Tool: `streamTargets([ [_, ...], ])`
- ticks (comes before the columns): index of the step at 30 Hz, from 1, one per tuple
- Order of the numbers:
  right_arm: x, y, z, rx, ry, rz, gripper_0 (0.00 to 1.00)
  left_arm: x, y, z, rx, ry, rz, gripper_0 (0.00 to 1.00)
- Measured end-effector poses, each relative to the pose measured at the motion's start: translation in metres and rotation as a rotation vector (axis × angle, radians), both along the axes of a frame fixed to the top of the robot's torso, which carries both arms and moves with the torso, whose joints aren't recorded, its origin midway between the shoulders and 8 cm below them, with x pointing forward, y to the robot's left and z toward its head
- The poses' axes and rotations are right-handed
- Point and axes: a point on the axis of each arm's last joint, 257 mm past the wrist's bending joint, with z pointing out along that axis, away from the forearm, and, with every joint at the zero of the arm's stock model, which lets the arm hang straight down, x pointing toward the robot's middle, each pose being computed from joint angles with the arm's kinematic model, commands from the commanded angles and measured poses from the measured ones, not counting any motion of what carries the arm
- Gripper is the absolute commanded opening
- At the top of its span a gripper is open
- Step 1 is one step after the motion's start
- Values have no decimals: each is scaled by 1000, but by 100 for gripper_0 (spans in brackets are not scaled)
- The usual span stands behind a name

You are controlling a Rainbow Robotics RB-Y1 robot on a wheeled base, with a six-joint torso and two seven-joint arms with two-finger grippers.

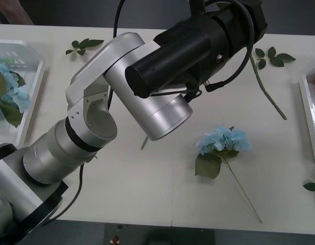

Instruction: Put the red flowers into the right box and the blue flowers into the left box

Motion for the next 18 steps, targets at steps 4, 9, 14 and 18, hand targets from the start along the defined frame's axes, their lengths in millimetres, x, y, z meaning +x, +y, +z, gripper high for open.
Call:
streamTargets([
  [4, -5, 32, 13, 21, -14, 151, 100, 0, -4, 1, 4, -20, 12, 0],
  [9, -14, 67, 31, 74, -25, 291, 100, -2, -5, 8, -24, -52, 30, 0],
  [14, -25, 99, 50, 163, -45, 398, 100, -2, -2, 1, -69, -43, 42, 0],
  [18, -34, 119, 64, 233, -71, 468, 100, 0, 1, -9, -82, -12, 48, 0],
])
